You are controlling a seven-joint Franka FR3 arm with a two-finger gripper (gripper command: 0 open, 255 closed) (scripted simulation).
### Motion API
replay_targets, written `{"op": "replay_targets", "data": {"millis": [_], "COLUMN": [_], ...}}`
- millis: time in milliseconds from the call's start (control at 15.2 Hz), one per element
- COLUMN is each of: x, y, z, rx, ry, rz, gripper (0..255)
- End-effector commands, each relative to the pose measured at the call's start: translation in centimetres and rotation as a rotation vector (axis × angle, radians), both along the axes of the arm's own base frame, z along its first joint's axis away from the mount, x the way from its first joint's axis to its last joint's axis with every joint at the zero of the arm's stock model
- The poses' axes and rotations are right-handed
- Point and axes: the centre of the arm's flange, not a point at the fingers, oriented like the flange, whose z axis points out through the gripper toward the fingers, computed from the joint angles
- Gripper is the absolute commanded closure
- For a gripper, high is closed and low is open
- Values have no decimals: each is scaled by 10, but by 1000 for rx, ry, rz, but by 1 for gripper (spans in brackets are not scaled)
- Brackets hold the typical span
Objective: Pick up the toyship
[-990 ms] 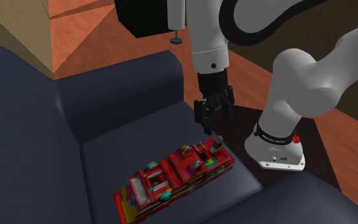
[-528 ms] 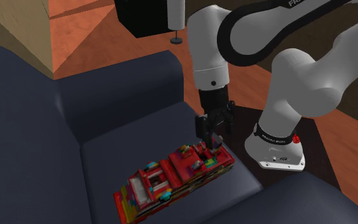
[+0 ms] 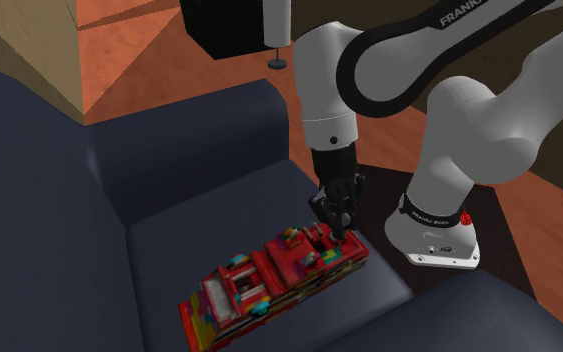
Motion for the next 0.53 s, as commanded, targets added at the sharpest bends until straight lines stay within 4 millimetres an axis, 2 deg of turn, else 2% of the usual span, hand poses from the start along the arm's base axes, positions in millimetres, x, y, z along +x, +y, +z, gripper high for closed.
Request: {"op": "replay_targets", "data": {"millis": [0, 330, 462], "x": [0, 0, 0], "y": [0, 1, 1], "z": [0, -1, 10], "rx": [-1, -1, -1], "ry": [0, 0, 0], "rz": [0, 0, 0], "gripper": [255, 255, 255]}}
